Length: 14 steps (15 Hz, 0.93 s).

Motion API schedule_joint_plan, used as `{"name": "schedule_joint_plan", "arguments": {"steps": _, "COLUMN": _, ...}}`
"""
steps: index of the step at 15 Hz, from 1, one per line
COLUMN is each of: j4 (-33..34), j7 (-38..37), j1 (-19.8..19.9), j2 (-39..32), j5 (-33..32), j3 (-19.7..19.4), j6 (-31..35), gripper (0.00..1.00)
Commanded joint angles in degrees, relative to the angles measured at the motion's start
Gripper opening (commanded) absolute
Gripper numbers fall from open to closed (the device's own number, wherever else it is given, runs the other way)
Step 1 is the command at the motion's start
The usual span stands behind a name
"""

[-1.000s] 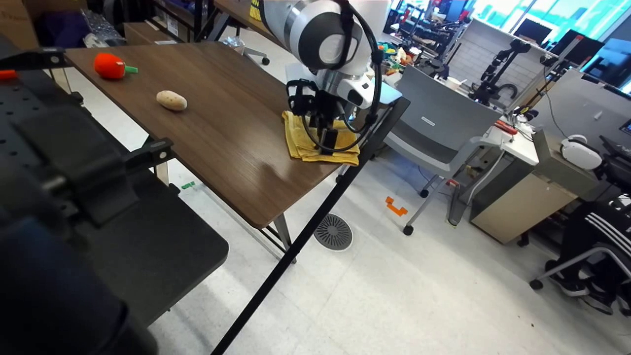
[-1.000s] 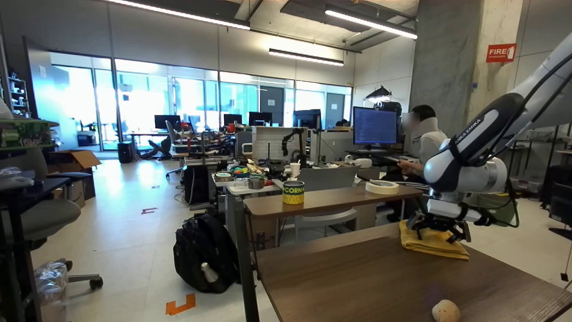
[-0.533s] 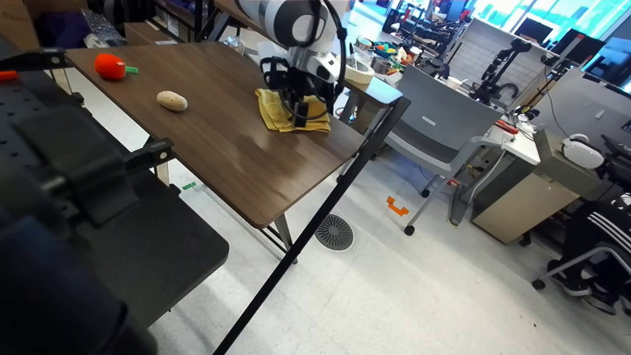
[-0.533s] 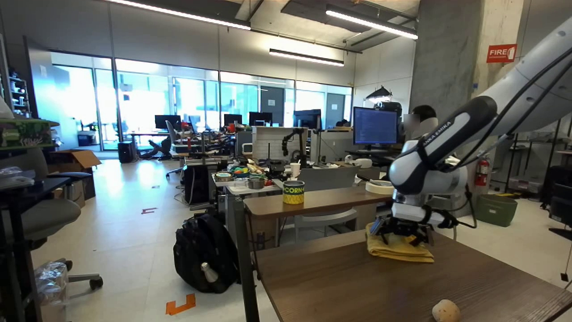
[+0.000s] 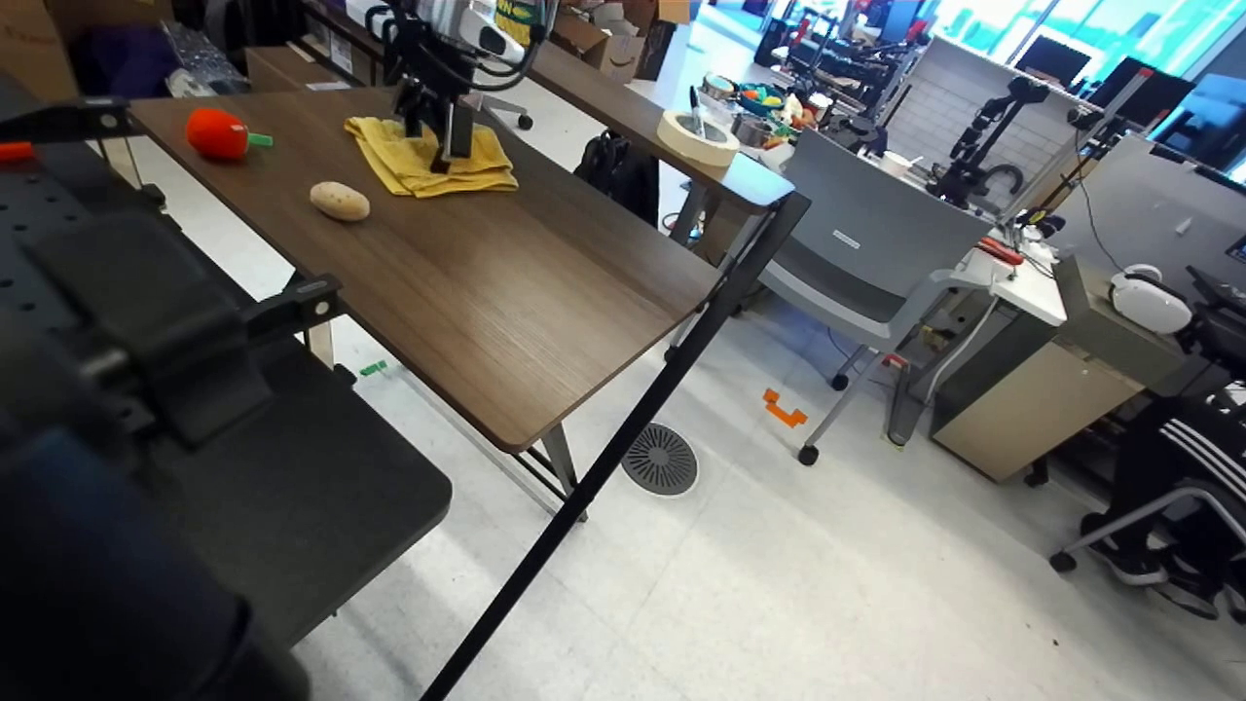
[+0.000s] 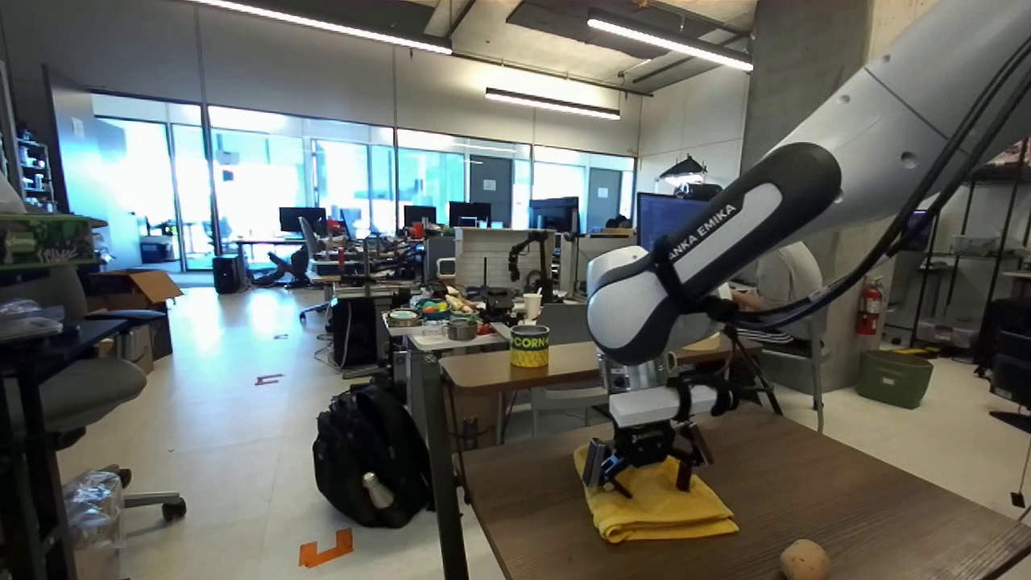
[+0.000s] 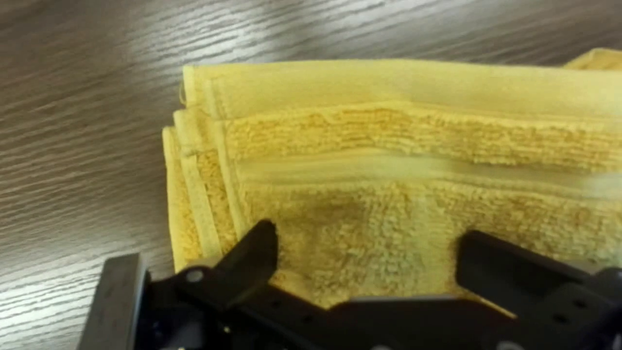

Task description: Move the two plush toys to the left and use the towel to the wipe the table

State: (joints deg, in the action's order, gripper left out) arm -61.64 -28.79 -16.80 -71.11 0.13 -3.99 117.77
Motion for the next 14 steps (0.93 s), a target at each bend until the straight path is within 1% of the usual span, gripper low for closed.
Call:
{"name": "schedule_joint_plan", "arguments": {"steps": 1, "j4": 8.13, "j7": -2.35, "j1": -4.35, "j2": -4.28, "j5": -5.76, "j3": -3.0, "j6": -7.23, "gripper": 1.0}}
{"name": "schedule_joint_plan", "arguments": {"steps": 3, "j4": 10.25, "j7": -2.93, "j1": -5.13, "j2": -5.2, "j5": -8.42, "j3": -4.44, "j6": -9.51, "gripper": 1.0}}
{"name": "schedule_joint_plan", "arguments": {"steps": 5, "j4": 11.28, "j7": -1.44, "j1": -3.37, "j2": -5.74, "j5": -8.96, "j3": -4.21, "j6": -8.9, "gripper": 1.0}}
{"name": "schedule_joint_plan", "arguments": {"steps": 6, "j4": 6.88, "j7": -2.42, "j1": -4.79, "j2": -3.23, "j5": -7.78, "j3": -3.81, "j6": -7.22, "gripper": 1.0}}
{"name": "schedule_joint_plan", "arguments": {"steps": 9, "j4": 8.1, "j7": -1.88, "j1": -3.47, "j2": -3.98, "j5": -7.86, "j3": -4.19, "j6": -7.22, "gripper": 1.0}}
{"name": "schedule_joint_plan", "arguments": {"steps": 11, "j4": 5.83, "j7": 0.37, "j1": -0.32, "j2": -2.69, "j5": -3.68, "j3": -0.45, "j6": -0.83, "gripper": 1.0}}
{"name": "schedule_joint_plan", "arguments": {"steps": 14, "j4": 6.53, "j7": 2.52, "j1": 0.81, "j2": -3.19, "j5": -0.33, "j3": 3.1, "j6": 2.86, "gripper": 1.0}}
